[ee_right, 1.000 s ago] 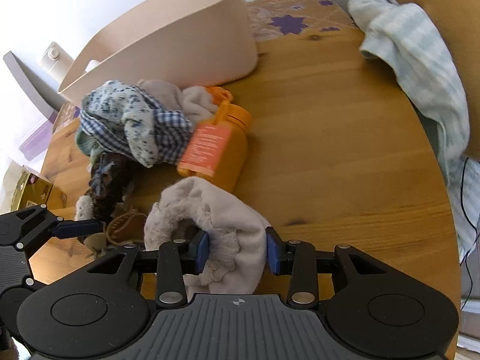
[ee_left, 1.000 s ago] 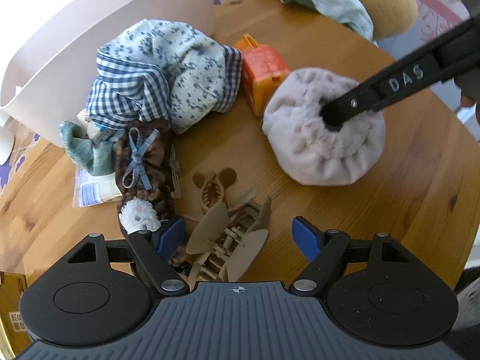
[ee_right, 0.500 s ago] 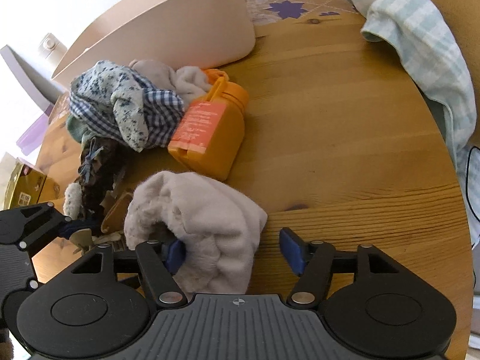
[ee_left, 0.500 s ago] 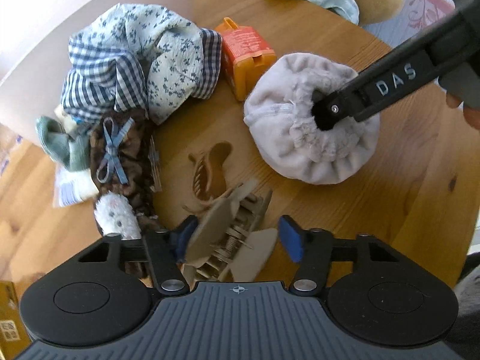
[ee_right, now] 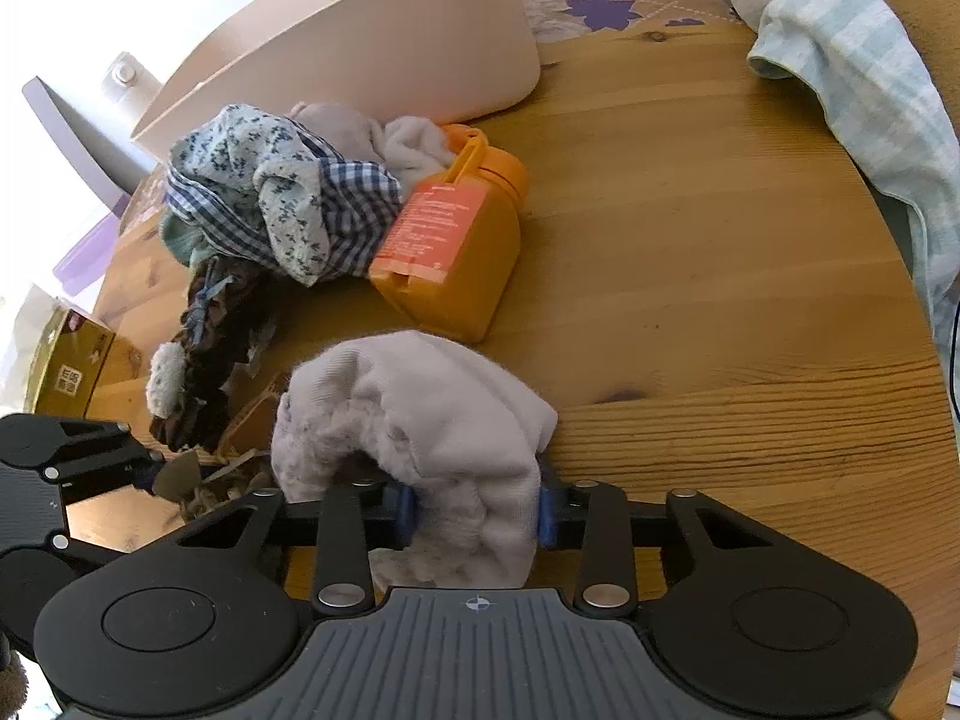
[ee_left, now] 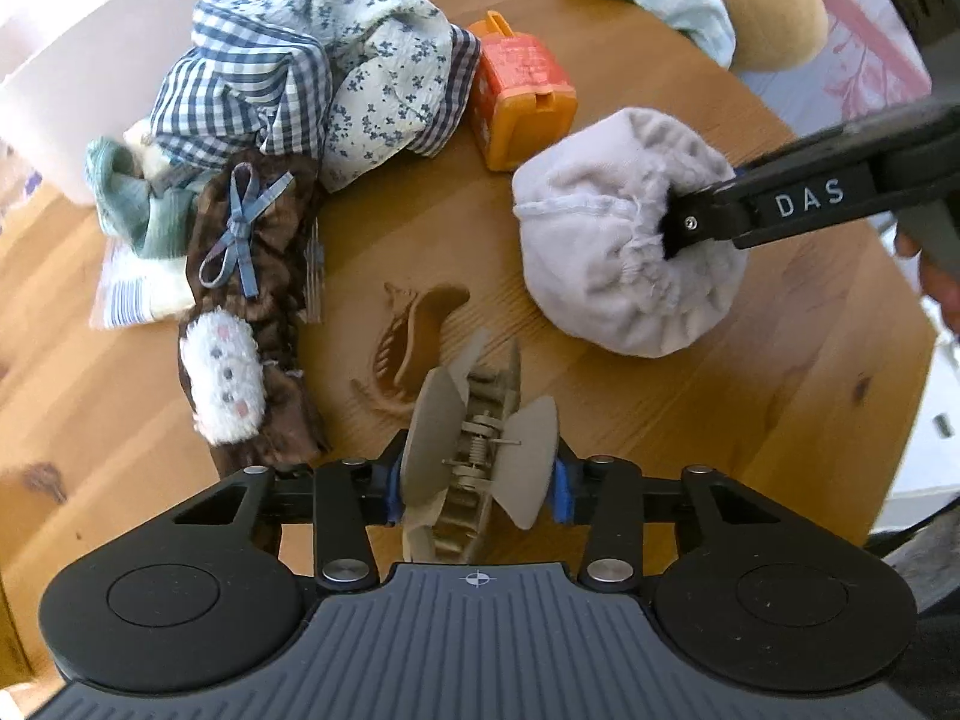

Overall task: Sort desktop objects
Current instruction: 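Grasp the pink donut plush with the right tool while the left tool grasps the beige claw clip, then carry the donut plush and claw clip into the basket and release both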

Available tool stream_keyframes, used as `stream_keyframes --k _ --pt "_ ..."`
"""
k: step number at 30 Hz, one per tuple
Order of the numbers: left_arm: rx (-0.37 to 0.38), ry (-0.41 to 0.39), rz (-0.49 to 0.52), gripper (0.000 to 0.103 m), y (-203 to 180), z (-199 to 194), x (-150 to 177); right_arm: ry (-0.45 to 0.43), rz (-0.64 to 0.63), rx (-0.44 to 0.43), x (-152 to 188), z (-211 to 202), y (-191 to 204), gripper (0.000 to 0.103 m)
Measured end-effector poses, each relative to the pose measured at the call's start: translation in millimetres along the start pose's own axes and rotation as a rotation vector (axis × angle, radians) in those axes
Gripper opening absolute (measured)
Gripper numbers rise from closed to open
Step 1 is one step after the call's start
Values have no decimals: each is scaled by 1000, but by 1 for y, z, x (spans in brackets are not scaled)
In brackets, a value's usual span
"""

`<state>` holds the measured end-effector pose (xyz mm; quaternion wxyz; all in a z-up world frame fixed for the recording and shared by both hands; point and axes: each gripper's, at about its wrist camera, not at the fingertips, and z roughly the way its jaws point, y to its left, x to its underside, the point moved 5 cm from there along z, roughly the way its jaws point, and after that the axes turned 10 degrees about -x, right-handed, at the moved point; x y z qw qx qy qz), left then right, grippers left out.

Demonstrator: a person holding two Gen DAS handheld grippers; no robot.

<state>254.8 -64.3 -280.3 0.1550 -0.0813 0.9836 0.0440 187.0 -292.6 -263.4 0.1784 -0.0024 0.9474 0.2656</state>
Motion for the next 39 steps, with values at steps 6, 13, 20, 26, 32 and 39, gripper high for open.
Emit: stream_keyframes --k 6,13,20,26,32,39 --pt "32 -23 -40 43 4 -11 3 -28 5 -20 1 -11 0 28" --pt "90 -48 -117 43 9 -33 0 -97 32 -44 -7 -32 -2 26" --pt "50 15 -164 43 20 -28 15 -144 22 -37 -15 -49 -1 26" --pt "194 69 -348 43 29 -19 21 -140 17 -33 -12 -51 0 26" --pt "225 36 -358 43 22 -28 14 -130 26 -29 -6 -48 -2 26" --pt "205 -42 -377 43 24 -44 -4 -151 8 -37 -11 -54 3 26"
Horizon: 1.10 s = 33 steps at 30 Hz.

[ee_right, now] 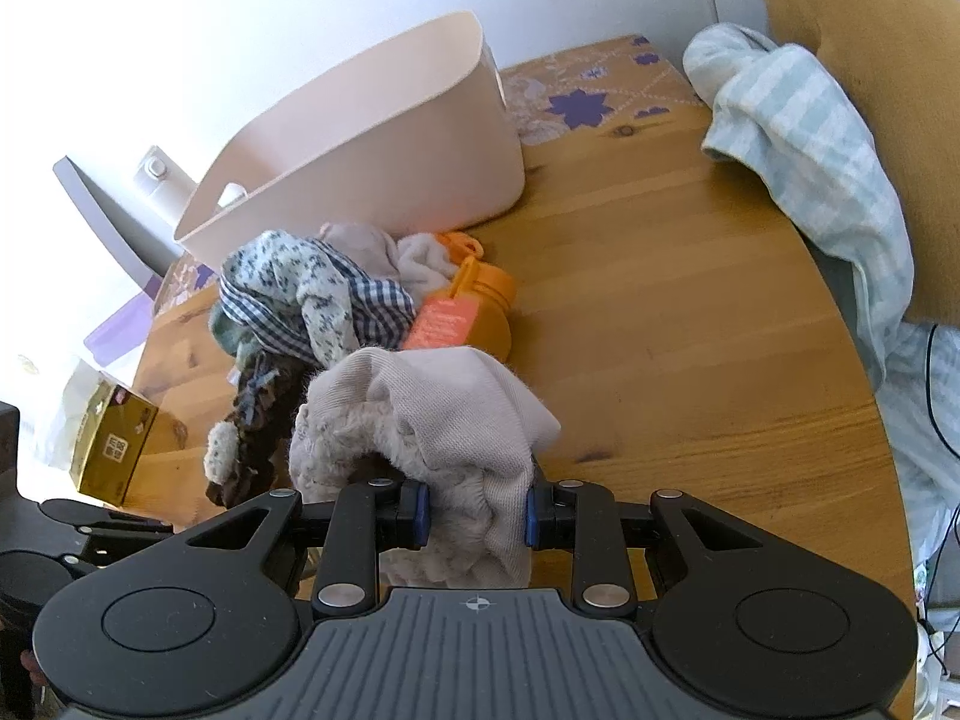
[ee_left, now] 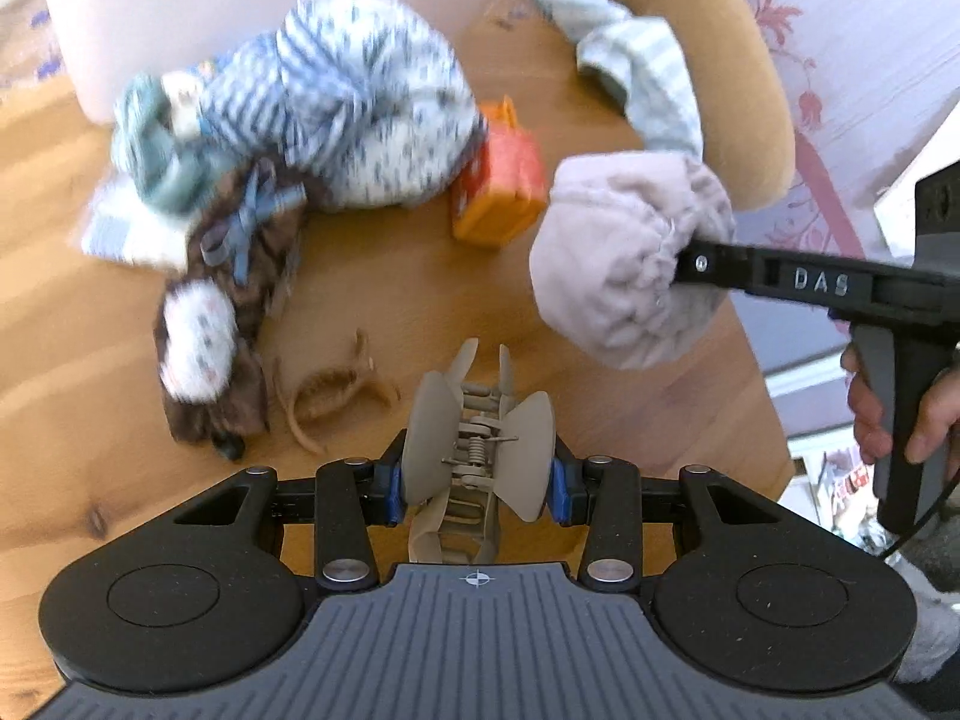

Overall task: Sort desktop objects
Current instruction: 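Carry the donut plush and claw clip into the basket and release both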

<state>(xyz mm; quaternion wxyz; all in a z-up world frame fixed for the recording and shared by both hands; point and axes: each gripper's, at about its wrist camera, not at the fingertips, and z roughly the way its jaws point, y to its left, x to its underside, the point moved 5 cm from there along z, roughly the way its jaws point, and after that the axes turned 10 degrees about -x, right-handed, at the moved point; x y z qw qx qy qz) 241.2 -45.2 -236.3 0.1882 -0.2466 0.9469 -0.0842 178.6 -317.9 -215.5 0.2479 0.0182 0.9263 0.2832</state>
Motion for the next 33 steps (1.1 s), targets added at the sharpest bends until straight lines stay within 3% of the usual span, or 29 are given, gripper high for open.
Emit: stream_keyframes --k 9,23,33 --pt "-56 -171 -20 43 12 -48 -49 -84 -45 -28 -33 -20 17 26" --pt "-245 -387 -78 43 49 -106 -130 -234 -155 -15 -127 -36 32 26" --pt "-384 -439 -114 43 69 -109 -184 -305 -225 4 -190 -28 43 26"
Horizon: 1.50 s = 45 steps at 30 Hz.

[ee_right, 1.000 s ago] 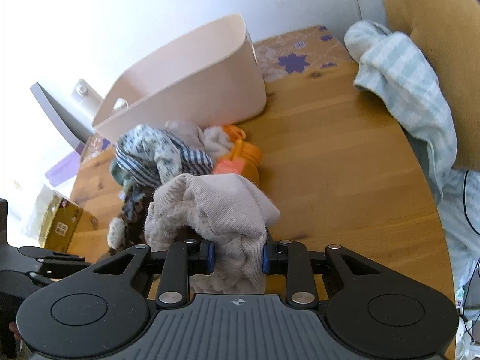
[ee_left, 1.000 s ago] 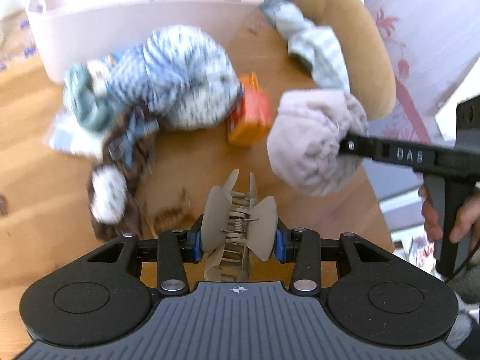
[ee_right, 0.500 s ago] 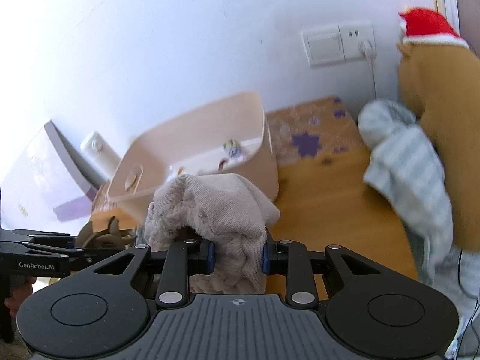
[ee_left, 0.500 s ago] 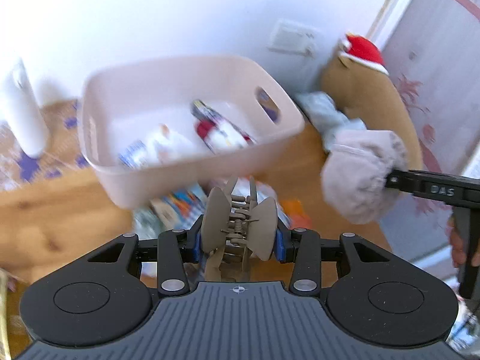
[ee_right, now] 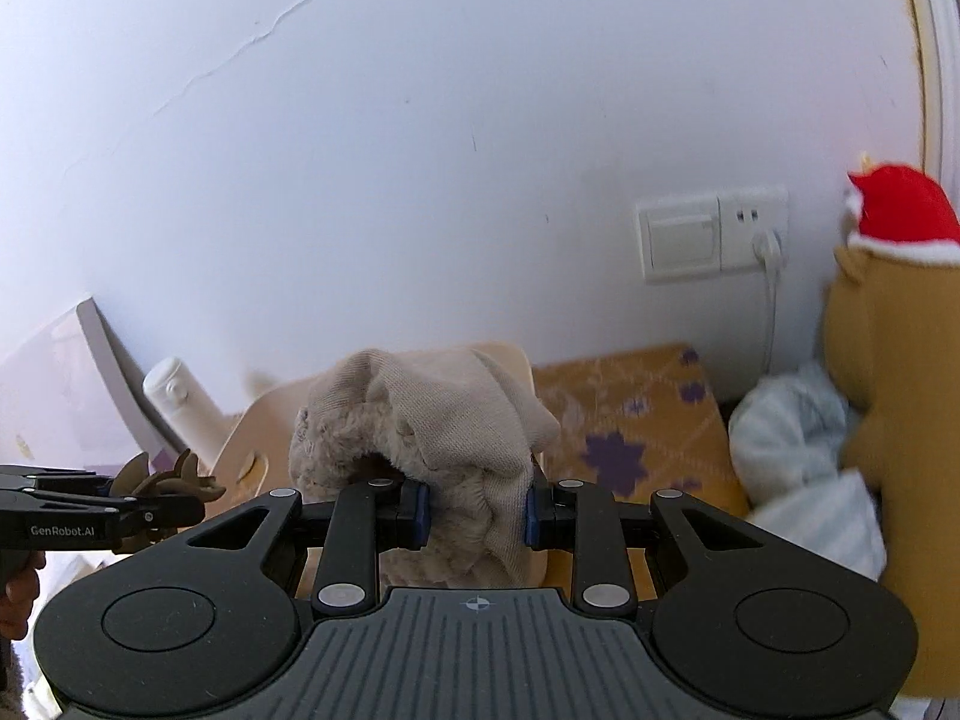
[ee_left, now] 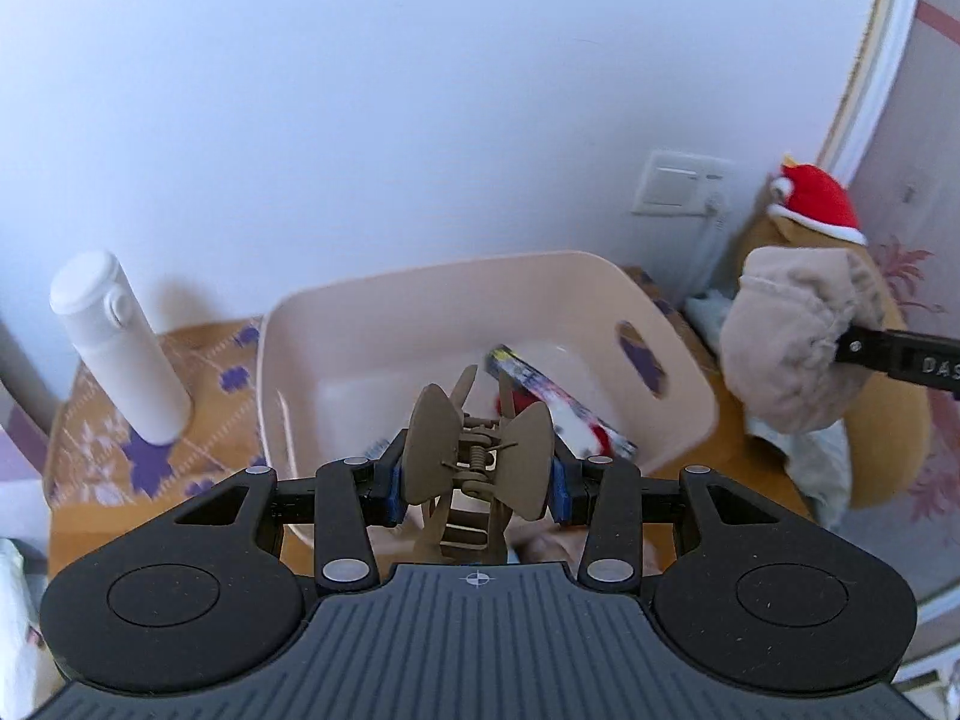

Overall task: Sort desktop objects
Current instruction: 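Carry the donut plush and claw clip into the basket and release both, then withdraw both tools from the basket back toward the pile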

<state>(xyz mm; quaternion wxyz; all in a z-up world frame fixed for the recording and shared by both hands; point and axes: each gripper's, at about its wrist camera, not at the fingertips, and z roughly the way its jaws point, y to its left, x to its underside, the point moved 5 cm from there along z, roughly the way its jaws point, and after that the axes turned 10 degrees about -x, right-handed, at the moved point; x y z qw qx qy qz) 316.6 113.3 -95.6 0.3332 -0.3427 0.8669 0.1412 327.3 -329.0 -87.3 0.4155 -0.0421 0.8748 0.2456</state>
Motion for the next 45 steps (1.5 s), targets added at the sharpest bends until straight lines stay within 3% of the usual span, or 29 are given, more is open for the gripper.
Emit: stream_keyframes --k 5,11,18,22,26,28,31,33,35,39,45 --pt "-79 24 -3 43 2 29 -13 -3 -21 18 -15 23 0 26" --pt "-141 134 -73 43 5 76 -10 20 -1 32 -15 62 -5 26" --pt "-203 202 -70 43 4 108 -4 92 12 39 -1 111 -3 27" --pt "-198 237 -52 43 4 116 3 156 13 34 9 131 -1 28" --pt "-213 214 -17 47 2 109 5 195 -7 34 16 139 1 38" --pt "-198 206 -25 64 3 106 5 208 -12 35 20 140 1 47" --pt "-176 191 -49 75 4 98 4 209 -29 37 23 134 5 58" --pt "-187 186 -43 75 4 94 3 199 -49 54 24 129 7 76" --pt "-199 166 -21 75 3 86 3 190 -69 50 25 123 11 80" --pt "-222 124 5 77 2 65 7 168 -103 57 27 108 19 103" --pt "-226 123 6 80 8 38 29 120 -122 35 37 77 27 103"
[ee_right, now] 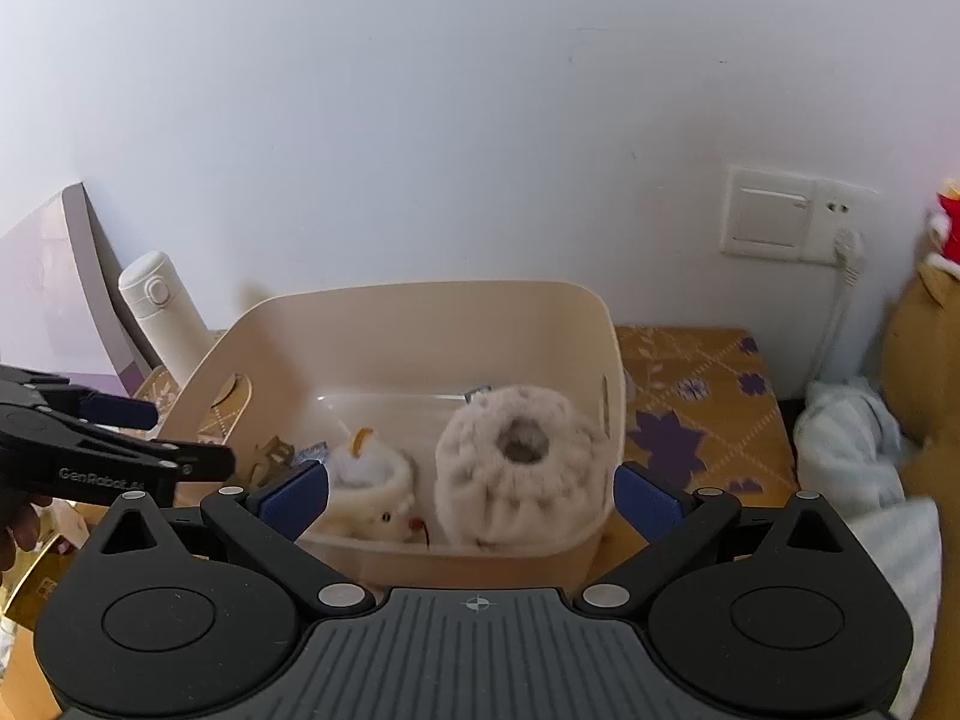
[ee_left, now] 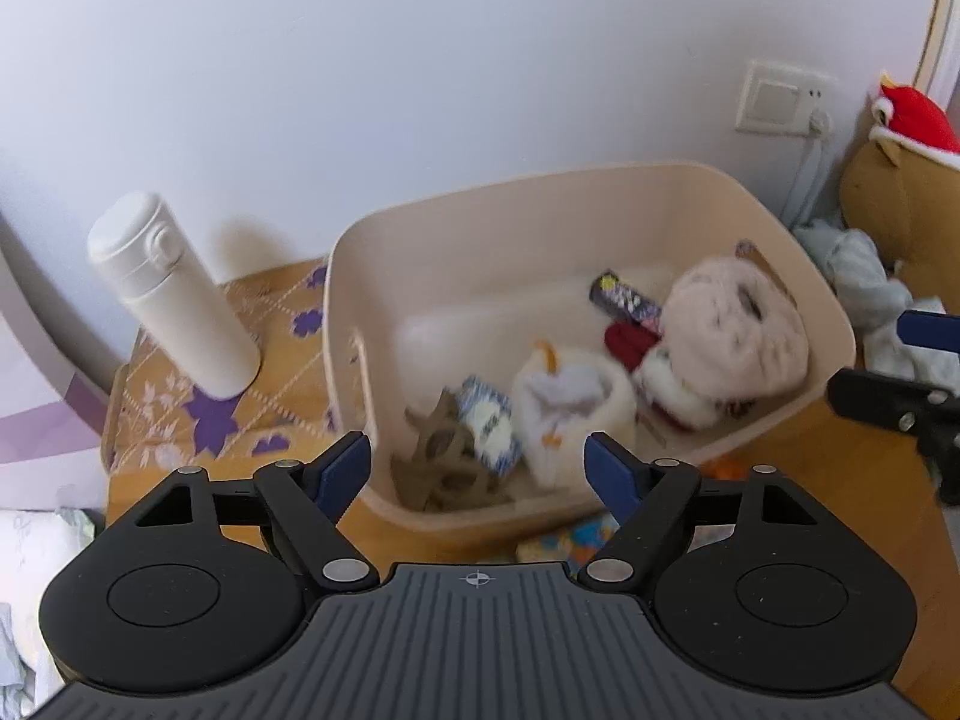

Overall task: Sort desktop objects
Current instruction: 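Withdraw both tools from the basket back toward the pile, then grasp the small white plush with the left tool while the right tool grasps the orange bottle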

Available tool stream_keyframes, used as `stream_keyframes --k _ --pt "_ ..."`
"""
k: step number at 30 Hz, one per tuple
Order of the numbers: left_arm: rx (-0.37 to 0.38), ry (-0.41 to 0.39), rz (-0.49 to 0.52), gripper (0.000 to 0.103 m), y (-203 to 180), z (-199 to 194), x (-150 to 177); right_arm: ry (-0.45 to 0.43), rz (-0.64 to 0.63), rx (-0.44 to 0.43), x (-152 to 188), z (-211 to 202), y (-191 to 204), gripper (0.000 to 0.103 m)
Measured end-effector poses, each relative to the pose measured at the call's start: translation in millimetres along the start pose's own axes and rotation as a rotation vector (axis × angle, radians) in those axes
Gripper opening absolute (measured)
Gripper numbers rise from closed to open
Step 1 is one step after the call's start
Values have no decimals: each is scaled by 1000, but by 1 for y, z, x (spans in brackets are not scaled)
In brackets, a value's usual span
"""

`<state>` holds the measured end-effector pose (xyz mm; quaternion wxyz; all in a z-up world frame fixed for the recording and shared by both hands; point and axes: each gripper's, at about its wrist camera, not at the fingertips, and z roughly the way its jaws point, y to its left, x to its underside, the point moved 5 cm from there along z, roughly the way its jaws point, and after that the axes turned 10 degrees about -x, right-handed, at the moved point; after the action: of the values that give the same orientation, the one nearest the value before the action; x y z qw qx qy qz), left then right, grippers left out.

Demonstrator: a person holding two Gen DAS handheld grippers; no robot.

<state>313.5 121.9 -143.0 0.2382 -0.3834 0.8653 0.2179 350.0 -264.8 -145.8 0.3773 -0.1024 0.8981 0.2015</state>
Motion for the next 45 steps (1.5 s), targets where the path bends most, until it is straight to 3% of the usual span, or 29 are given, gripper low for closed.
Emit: stream_keyframes --k 11,21,32,38,45 --pt "18 108 12 80 10 -19 72 79 85 -16 69 -37 11 103" --pt "32 198 54 80 -11 -14 122 208 122 42 121 -22 8 103" --pt "53 286 37 80 -26 2 144 283 142 66 139 -5 13 103" --pt "63 313 41 80 -35 11 146 322 97 100 143 6 16 103" --pt "67 347 11 80 -41 26 145 356 150 101 147 21 8 103"
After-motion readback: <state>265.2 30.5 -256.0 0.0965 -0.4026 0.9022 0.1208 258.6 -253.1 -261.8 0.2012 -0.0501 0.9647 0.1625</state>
